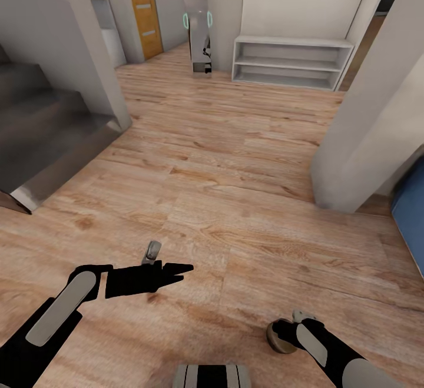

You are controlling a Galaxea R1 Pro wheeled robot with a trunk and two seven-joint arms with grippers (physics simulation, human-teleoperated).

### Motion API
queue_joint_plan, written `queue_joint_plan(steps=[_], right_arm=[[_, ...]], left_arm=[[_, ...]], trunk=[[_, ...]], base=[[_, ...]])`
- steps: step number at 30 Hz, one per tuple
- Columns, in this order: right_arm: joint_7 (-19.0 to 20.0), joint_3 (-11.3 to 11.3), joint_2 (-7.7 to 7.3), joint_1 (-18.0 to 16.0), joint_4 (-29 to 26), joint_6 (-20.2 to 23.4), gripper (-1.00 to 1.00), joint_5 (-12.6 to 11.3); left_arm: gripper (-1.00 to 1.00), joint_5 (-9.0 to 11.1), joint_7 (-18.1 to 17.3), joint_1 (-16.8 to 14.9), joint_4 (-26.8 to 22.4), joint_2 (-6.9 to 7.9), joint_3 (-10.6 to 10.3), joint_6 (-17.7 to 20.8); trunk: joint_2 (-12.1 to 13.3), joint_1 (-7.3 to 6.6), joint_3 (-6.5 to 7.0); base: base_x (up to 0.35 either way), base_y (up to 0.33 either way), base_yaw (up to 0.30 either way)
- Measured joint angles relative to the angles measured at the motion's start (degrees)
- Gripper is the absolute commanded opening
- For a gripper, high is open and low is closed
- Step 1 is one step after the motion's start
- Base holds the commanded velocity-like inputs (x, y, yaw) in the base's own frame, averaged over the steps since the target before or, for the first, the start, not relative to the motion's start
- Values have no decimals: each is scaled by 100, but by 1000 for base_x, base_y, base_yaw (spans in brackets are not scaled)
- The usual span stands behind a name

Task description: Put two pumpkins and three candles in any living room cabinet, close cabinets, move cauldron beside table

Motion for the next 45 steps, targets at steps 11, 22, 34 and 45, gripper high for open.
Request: queue_joint_plan(steps=[11,22,34,45], right_arm=[[-2,1,0,-2,1,-195,100,4],[5,8,0,-1,1,-207,100,5],[23,8,0,-1,1,-207,100,11],[33,8,0,0,1,-199,100,13]], left_arm=[[100,-8,0,0,0,0,-39,-2],[100,-10,0,0,8,0,-79,-3],[100,-15,0,0,17,0,-79,-3],[100,-10,0,0,17,0,-79,-3]], trunk=[[0,0,0],[0,0,0],[0,0,0],[0,0,0]], base=[[0,0,0],[0,0,0],[0,0,0],[0,0,0]])
